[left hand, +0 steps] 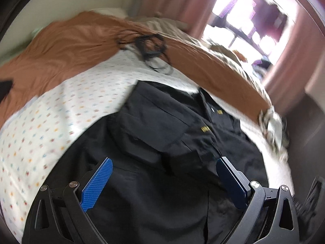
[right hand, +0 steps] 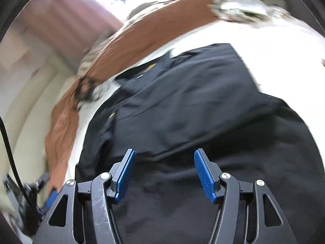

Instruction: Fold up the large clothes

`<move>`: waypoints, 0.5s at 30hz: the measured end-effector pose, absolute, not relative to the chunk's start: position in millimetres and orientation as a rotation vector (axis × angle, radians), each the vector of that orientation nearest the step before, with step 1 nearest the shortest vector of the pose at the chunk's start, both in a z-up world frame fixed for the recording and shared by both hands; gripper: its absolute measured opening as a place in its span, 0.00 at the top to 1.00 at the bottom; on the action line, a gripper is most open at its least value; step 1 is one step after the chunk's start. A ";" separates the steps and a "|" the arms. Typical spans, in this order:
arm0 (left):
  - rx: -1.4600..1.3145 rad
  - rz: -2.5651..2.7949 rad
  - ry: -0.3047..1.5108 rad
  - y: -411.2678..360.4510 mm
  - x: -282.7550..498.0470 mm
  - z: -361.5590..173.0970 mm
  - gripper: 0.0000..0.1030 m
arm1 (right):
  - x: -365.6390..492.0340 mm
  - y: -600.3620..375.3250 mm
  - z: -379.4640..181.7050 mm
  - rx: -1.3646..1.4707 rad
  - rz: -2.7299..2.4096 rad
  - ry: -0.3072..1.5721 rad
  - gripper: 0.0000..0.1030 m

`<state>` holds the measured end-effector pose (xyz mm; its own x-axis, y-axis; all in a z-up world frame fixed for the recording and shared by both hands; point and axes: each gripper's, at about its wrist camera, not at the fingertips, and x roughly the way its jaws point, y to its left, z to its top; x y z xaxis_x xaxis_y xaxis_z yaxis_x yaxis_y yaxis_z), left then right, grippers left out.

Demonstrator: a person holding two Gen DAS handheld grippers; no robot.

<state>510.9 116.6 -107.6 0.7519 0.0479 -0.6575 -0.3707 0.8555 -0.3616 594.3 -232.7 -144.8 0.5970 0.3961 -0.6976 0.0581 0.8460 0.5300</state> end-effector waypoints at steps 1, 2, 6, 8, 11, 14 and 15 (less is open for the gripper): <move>-0.465 0.226 0.702 107.2 516.7 -109.0 0.01 | 595.7 -244.8 -146.7 0.573 0.187 0.914 0.41; -0.440 0.217 0.715 100.0 521.1 -110.6 0.01 | 598.4 -256.3 -149.8 0.597 0.169 0.913 0.41; -0.344 0.184 0.761 72.6 539.5 -117.2 0.01 | 611.8 -280.2 -159.1 0.659 0.131 0.927 0.42; -0.303 0.182 0.783 64.8 549.3 -119.0 0.01 | 616.3 -291.9 -162.7 0.702 0.136 0.927 0.42; -0.248 0.188 0.789 57.2 564.4 -117.1 0.01 | 618.4 -303.8 -166.1 0.752 0.127 0.928 0.42; -0.138 0.171 0.812 44.1 584.9 -117.5 0.01 | 619.6 -321.7 -170.3 0.840 0.104 0.924 0.41; -0.116 0.154 0.822 40.1 592.2 -119.2 0.01 | 618.9 -326.3 -170.7 0.853 0.101 0.919 0.41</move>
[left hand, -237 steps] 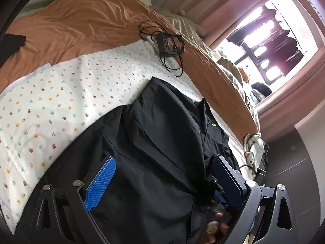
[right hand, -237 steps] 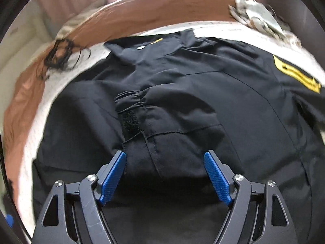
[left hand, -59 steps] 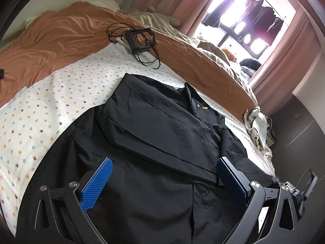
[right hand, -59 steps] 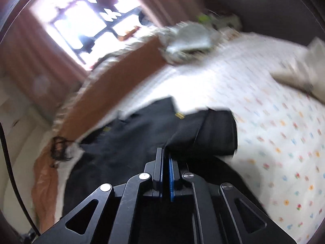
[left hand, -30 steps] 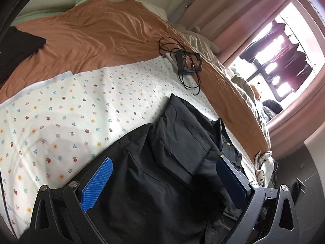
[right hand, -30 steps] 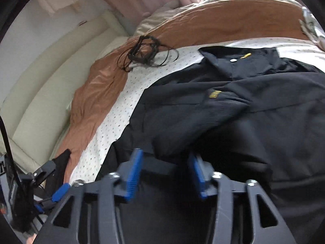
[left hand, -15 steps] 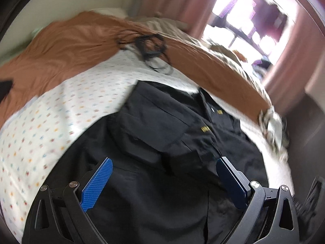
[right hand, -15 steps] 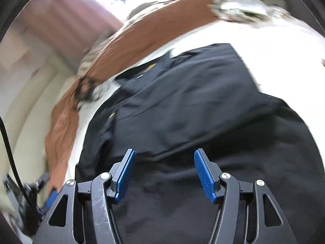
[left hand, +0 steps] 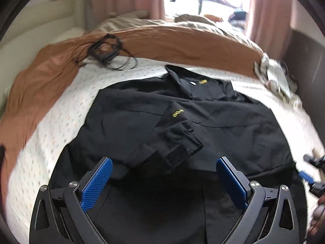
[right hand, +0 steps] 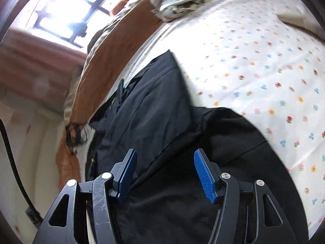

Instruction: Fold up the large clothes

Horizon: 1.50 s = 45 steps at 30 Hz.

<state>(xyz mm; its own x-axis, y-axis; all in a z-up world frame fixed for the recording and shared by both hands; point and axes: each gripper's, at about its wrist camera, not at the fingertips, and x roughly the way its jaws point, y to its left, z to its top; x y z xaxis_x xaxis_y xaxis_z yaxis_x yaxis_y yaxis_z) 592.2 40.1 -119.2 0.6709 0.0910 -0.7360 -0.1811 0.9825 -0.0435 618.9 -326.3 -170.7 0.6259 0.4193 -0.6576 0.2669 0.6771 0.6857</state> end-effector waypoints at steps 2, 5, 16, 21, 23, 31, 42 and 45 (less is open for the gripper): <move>-0.080 0.129 0.839 33.5 602.6 -124.1 0.01 | 620.7 -336.2 -171.0 0.872 0.090 0.907 0.41; 0.001 0.111 0.867 23.2 619.1 -137.9 0.01 | 624.9 -347.2 -177.1 0.930 0.095 0.880 0.41; 0.128 0.275 0.883 70.2 632.6 -140.3 0.20 | 643.5 -340.7 -212.3 1.003 0.116 0.948 0.45; 0.115 0.409 0.875 126.8 617.7 -119.6 0.20 | 646.3 -334.3 -210.0 0.973 0.104 0.951 0.45; 0.085 0.441 0.859 143.1 611.9 -110.9 0.20 | 645.5 -333.5 -210.5 0.972 0.101 0.952 0.45; 0.065 0.387 0.887 146.8 628.2 -119.1 0.20 | 646.3 -332.2 -211.7 0.964 0.092 0.951 0.45; -0.049 0.375 1.024 168.8 649.2 -194.3 0.45 | 652.4 -331.8 -212.7 0.938 0.070 0.956 0.45; 0.002 0.404 1.028 168.3 643.5 -189.7 0.46 | 653.6 -332.5 -212.2 0.928 0.063 0.958 0.45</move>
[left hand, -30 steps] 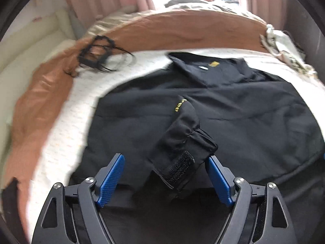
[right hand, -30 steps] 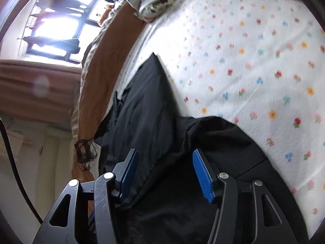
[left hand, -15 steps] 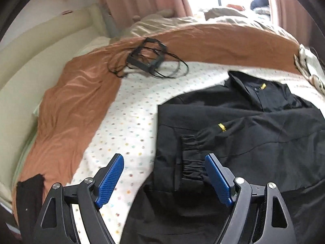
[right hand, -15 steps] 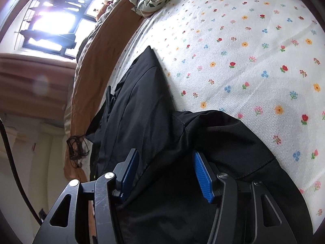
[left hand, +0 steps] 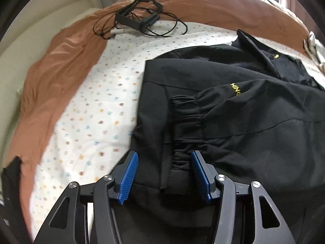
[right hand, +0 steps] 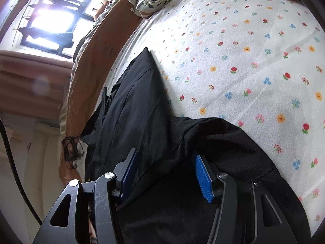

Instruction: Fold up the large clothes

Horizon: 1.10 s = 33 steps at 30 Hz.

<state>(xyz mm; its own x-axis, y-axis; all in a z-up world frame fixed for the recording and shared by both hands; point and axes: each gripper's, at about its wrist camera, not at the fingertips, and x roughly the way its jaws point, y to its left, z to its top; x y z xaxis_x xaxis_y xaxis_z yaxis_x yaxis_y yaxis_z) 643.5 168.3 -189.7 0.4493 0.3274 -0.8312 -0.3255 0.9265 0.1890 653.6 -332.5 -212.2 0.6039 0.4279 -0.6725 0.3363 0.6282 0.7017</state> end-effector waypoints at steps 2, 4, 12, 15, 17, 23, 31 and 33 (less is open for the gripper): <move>0.007 0.420 1.017 169.1 639.9 -181.7 0.46 | 652.6 -332.0 -210.7 0.914 0.059 0.961 0.45; -0.003 0.402 0.992 170.4 635.2 -170.9 0.46 | 650.2 -332.1 -207.6 0.894 0.045 0.965 0.45; -0.111 0.322 0.924 177.0 609.1 -122.5 0.36 | 636.4 -334.3 -177.9 0.880 0.016 0.964 0.45; -0.138 0.299 0.891 175.5 593.4 -105.6 0.19 | 626.9 -328.2 -157.1 0.836 0.032 0.953 0.45; -0.142 0.279 0.868 173.3 580.2 -92.8 0.18 | 617.8 -325.9 -143.0 0.810 0.044 0.944 0.45; -0.163 0.231 0.773 172.2 534.6 -45.1 0.05 | 587.9 -320.1 -105.7 0.729 0.054 0.911 0.25; -0.215 0.225 0.662 185.1 456.7 5.0 0.00 | 541.9 -319.3 -66.3 0.645 0.034 0.880 0.10; -0.206 0.229 0.653 187.6 440.6 10.7 0.00 | 530.9 -316.0 -55.9 0.624 0.047 0.876 0.10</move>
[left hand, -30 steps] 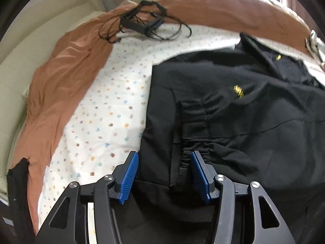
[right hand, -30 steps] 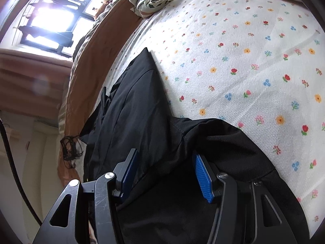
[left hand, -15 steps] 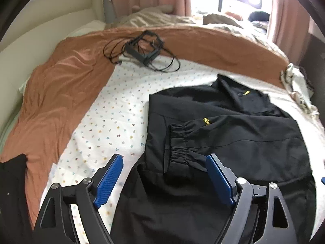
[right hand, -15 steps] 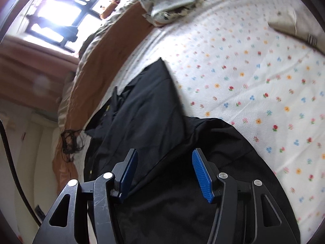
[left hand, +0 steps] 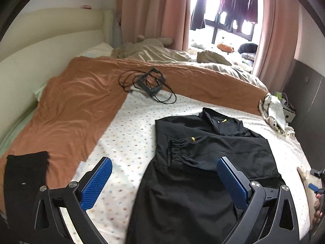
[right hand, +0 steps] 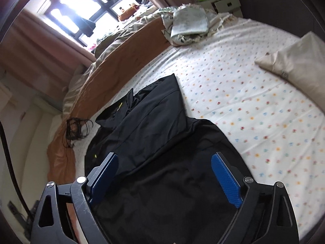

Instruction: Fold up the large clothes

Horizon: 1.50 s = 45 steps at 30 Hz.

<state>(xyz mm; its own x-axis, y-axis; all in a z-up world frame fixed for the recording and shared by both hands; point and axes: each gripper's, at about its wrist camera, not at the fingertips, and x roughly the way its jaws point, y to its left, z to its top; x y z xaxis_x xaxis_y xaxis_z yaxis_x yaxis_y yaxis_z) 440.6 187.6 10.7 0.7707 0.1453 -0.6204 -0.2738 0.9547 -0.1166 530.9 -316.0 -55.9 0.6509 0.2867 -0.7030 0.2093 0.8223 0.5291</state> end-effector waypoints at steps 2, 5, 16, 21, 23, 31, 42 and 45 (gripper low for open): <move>-0.198 0.234 0.645 190.9 424.6 15.1 0.00 | 519.0 -314.2 -47.5 0.616 0.069 0.860 0.10; -0.199 0.231 0.632 195.8 401.2 19.5 0.00 | 493.5 -309.5 -37.8 0.590 0.082 0.841 0.10; -0.264 0.257 0.502 211.8 294.9 20.2 0.00 | 404.5 -295.8 -24.3 0.587 0.154 0.762 0.10; -0.253 0.254 0.460 207.7 247.9 18.2 0.00 | 352.3 -298.9 -30.0 0.595 0.162 0.726 0.10; -0.243 0.241 0.450 203.1 229.3 19.9 0.00 | 333.6 -304.1 -28.9 0.600 0.162 0.709 0.10; -0.290 0.140 0.343 185.7 157.7 25.2 0.00 | 271.0 -323.0 -19.0 0.533 0.101 0.669 0.10; -0.325 0.135 0.306 169.9 102.7 15.9 0.00 | 209.1 -344.6 -15.5 0.445 0.027 0.618 0.10; -0.302 0.137 0.314 161.2 86.9 8.2 0.00 | 195.7 -350.4 -26.6 0.452 0.030 0.643 0.10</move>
<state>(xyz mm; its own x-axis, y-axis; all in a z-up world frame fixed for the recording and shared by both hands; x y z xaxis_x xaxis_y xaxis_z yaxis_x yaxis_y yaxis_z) 86.9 161.2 8.2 0.9423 0.0859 -0.3234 -0.1790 0.9461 -0.2701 195.6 -350.4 -26.6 0.8030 0.1652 -0.5726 0.1112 0.9024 0.4163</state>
